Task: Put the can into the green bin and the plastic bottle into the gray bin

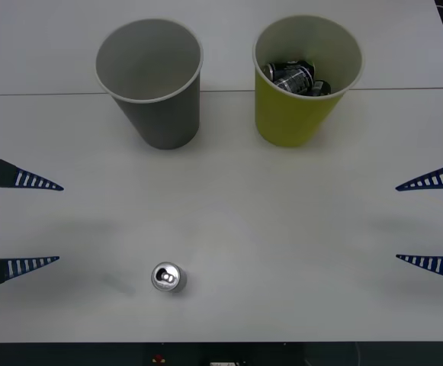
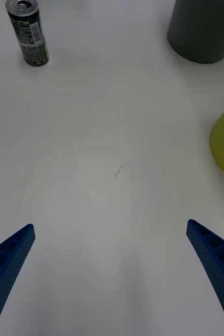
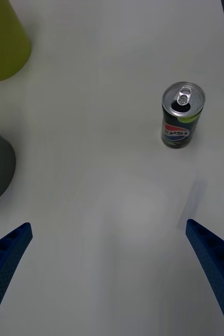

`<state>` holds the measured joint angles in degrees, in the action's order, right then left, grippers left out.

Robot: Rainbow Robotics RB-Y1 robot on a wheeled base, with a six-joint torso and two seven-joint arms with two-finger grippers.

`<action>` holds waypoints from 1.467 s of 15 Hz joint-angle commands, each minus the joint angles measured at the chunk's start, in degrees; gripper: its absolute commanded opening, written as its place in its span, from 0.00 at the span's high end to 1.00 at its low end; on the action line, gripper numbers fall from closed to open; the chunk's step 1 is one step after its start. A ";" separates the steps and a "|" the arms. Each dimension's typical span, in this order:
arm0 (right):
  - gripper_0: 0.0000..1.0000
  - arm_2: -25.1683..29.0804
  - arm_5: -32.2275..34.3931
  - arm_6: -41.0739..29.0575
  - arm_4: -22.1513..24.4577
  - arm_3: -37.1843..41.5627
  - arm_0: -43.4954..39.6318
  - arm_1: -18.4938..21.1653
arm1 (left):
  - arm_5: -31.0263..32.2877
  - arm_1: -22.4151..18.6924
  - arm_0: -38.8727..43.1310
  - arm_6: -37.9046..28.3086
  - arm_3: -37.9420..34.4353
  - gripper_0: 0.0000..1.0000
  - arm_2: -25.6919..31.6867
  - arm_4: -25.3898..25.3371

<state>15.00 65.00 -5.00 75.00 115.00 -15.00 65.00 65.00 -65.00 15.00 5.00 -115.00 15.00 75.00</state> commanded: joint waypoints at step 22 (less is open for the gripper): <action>0.00 0.00 0.00 0.00 0.00 0.00 0.00 0.00 | 8.92 -0.39 -6.30 24.53 24.56 0.00 -18.95 -24.02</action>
<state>15.00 65.00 -5.00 75.00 115.00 -15.00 65.00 73.90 -65.45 9.16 28.73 -91.20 -2.78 51.67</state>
